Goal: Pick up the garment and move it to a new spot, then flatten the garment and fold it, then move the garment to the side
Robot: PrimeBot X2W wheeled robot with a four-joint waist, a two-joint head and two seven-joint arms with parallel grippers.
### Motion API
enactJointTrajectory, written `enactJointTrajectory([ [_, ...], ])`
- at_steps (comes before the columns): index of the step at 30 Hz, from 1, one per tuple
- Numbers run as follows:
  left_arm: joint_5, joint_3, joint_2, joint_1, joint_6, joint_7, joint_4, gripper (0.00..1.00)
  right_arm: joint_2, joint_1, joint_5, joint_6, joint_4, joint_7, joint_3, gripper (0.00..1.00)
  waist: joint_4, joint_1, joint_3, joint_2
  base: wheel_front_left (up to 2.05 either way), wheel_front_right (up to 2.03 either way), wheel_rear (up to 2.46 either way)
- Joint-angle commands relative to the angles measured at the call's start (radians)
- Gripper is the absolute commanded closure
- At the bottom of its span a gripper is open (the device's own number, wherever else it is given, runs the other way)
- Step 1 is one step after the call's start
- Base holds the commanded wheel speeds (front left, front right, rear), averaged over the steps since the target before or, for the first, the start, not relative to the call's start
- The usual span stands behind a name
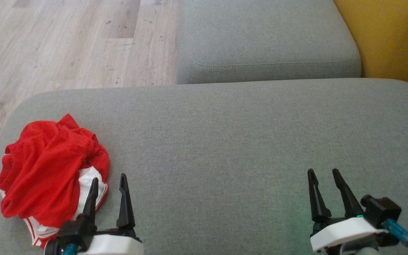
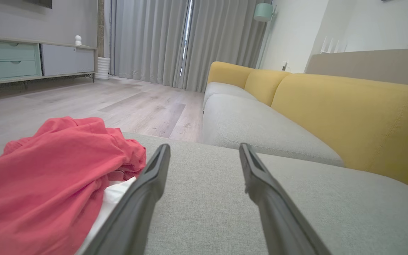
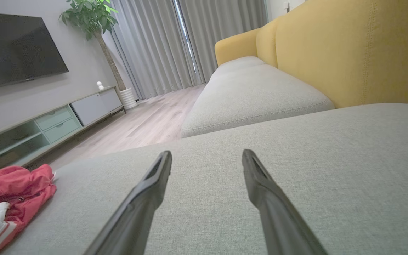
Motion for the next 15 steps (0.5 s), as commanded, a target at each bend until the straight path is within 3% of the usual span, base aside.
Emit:
enactJointTrajectory([
  [1,0.031,0.016,0.005,-0.032,0.01,-0.014,-0.026,0.0,-0.009,-0.027,-0.032,0.007,-0.027,-0.016,0.025,0.0,0.0,-0.0001,-0.001,0.0,0.0,0.0,0.0],
  [15,0.172,-0.003,0.006,-0.033,0.045,-0.055,-0.002,0.0,-0.01,-0.03,-0.186,0.008,-0.002,-0.057,0.046,0.0,0.002,-0.0001,-0.013,0.0,0.0,0.0,0.0],
])
